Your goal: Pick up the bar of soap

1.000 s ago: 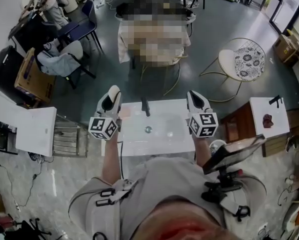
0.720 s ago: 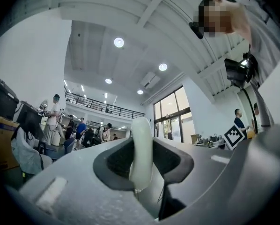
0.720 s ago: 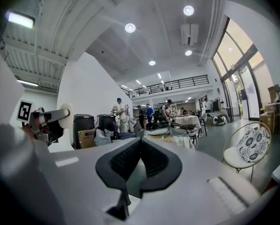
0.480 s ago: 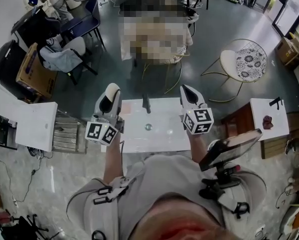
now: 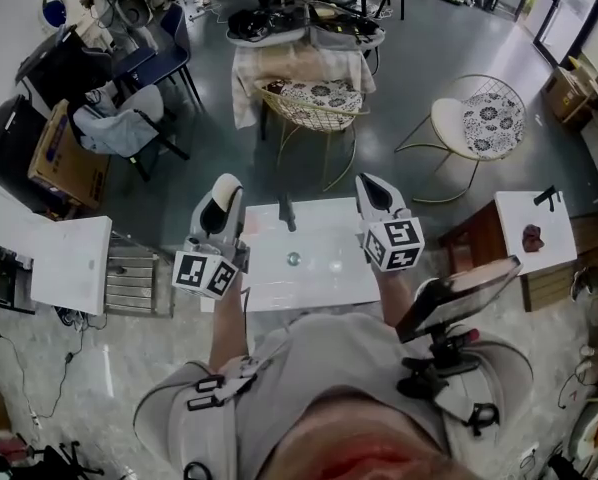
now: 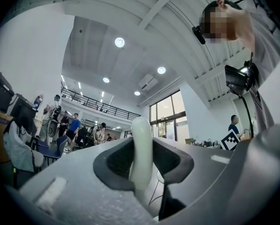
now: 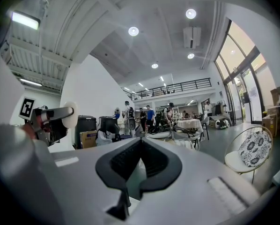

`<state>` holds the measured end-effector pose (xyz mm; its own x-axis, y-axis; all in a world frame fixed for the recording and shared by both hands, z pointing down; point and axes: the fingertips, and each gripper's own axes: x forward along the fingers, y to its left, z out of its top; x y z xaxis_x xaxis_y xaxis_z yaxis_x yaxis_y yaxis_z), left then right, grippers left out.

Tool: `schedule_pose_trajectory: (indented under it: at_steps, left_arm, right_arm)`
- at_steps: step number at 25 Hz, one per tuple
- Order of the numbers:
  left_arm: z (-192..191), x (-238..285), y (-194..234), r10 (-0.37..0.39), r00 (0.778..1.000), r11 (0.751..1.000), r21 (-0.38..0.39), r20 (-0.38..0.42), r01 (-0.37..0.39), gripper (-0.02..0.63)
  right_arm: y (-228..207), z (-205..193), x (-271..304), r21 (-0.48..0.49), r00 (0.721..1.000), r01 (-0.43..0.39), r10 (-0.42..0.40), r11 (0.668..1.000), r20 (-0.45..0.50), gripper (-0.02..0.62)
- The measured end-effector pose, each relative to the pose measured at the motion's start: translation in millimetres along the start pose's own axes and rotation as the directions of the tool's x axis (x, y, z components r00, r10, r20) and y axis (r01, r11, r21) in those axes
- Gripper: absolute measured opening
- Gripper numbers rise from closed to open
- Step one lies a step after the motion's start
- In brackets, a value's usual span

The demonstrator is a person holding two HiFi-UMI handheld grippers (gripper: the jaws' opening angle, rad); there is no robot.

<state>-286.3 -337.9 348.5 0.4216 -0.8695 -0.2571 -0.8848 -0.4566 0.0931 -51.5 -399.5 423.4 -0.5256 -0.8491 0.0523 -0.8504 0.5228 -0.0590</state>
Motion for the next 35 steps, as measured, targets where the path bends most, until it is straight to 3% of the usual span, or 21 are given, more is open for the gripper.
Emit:
schedule_pose_trajectory:
  at_steps: [35]
  left_arm:
    - [-17.1, 6.9, -5.7, -0.035, 0.999, 0.999, -0.018, 0.000, 0.035, 0.107]
  right_arm:
    - [5.8, -3.3, 3.8, -0.018, 1.000, -0.024, 0.024, 1.000, -0.016, 0.002]
